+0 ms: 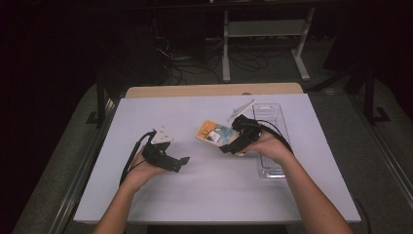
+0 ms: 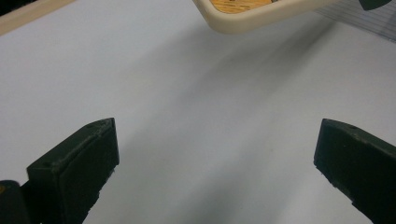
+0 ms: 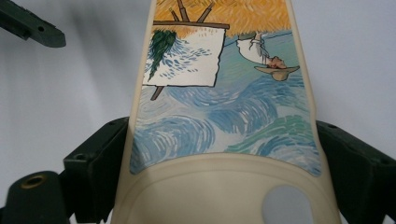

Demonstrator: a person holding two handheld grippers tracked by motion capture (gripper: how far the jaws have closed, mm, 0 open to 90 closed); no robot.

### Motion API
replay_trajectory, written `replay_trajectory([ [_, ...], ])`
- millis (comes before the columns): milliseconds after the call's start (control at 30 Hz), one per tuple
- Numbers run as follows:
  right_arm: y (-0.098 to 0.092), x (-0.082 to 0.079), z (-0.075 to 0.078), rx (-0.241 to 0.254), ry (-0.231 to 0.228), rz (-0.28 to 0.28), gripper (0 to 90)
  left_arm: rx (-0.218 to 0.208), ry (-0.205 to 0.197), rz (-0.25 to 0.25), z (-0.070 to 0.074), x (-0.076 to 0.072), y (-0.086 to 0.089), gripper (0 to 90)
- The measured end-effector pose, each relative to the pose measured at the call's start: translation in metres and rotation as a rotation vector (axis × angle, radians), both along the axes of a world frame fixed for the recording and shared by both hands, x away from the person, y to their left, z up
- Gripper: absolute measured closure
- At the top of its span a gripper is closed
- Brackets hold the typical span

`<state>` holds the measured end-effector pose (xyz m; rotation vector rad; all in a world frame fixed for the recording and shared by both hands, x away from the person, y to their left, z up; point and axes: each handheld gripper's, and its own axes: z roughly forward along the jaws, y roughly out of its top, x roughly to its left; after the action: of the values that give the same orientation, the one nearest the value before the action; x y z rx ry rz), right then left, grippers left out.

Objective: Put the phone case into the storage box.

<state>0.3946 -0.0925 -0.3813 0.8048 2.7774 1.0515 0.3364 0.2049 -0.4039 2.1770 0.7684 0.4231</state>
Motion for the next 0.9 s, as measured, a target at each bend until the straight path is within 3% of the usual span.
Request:
replay_trajectory([
  [100,0.0007,-0.0013,0.0007,0.011,0.016,-0.008,10.5,-0.023,-0.013,0.005,-0.0016,-0.0015,-0.0021,0.0],
  [200,0.0005,-0.0011,0.0005,0.009,0.018,-0.007,10.5,-0.013,-0.03,-0.005,-0.0024,-0.002,-0.002,0.0],
  [233,0.0006,-0.0011,0.0005,0.01,0.018,-0.008,10.5,0.009,-0.04,-0.015,-0.002,-0.0017,-0.0008,0.0],
  [433,0.0008,-0.0001,-0.0004,-0.001,-0.004,0.007,10.5,0.014,-0.076,-0.01,-0.0039,-0.0036,-0.0036,0.0],
  [500,0.0009,-0.0002,-0.0005,-0.002,-0.005,0.007,10.5,0.039,-0.094,-0.025,-0.003,-0.004,-0.0037,0.0],
  [533,0.001,-0.0002,-0.0006,-0.002,-0.006,0.008,10.5,0.024,-0.097,-0.021,-0.0036,-0.0049,-0.0048,0.0],
  [900,0.0016,-0.0017,0.001,0.011,0.008,0.003,10.6,0.042,-0.174,-0.04,0.0004,-0.008,-0.0065,0.0],
])
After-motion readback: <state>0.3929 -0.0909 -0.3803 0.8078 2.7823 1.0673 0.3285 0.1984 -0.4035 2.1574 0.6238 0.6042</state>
